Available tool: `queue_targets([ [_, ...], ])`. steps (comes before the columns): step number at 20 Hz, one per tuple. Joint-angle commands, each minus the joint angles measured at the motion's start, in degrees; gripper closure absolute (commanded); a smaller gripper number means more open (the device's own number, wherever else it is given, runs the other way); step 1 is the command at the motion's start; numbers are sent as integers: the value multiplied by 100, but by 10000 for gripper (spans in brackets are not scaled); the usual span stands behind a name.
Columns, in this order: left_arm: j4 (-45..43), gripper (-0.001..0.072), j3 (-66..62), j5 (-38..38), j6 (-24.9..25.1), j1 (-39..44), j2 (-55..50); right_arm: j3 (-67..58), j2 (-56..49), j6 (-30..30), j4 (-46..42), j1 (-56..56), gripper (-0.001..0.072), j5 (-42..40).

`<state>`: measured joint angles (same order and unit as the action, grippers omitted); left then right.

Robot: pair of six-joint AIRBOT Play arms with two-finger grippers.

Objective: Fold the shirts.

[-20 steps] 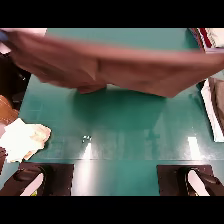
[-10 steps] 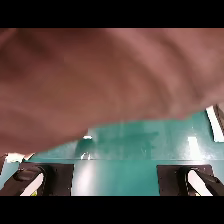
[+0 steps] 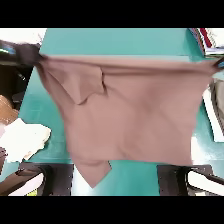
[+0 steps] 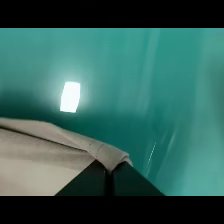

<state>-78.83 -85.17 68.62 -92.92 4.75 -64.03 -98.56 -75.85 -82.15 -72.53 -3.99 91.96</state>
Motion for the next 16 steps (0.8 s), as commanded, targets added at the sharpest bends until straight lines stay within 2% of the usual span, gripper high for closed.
queue_targets([
  [1,59,682,472,-822,44,-22,-1239,387,-1394,-9,46,160,696,-197],
  [5,24,683,-354,-1733,83,-22,-2435,-662,-2588,11,50,160,696,-573],
  [10,-15,682,-1252,-1834,192,-22,-2966,-1923,-3106,13,48,160,695,-861],
  [12,-122,682,-1491,-1285,308,-24,-2931,-1768,-2911,118,44,160,695,-946],
  [14,-247,683,-1628,-306,409,-26,-2855,-1196,-2538,264,26,162,696,-953],
  [16,-245,683,-1325,133,616,-26,-2717,-444,-2168,269,24,164,695,-1147],
])
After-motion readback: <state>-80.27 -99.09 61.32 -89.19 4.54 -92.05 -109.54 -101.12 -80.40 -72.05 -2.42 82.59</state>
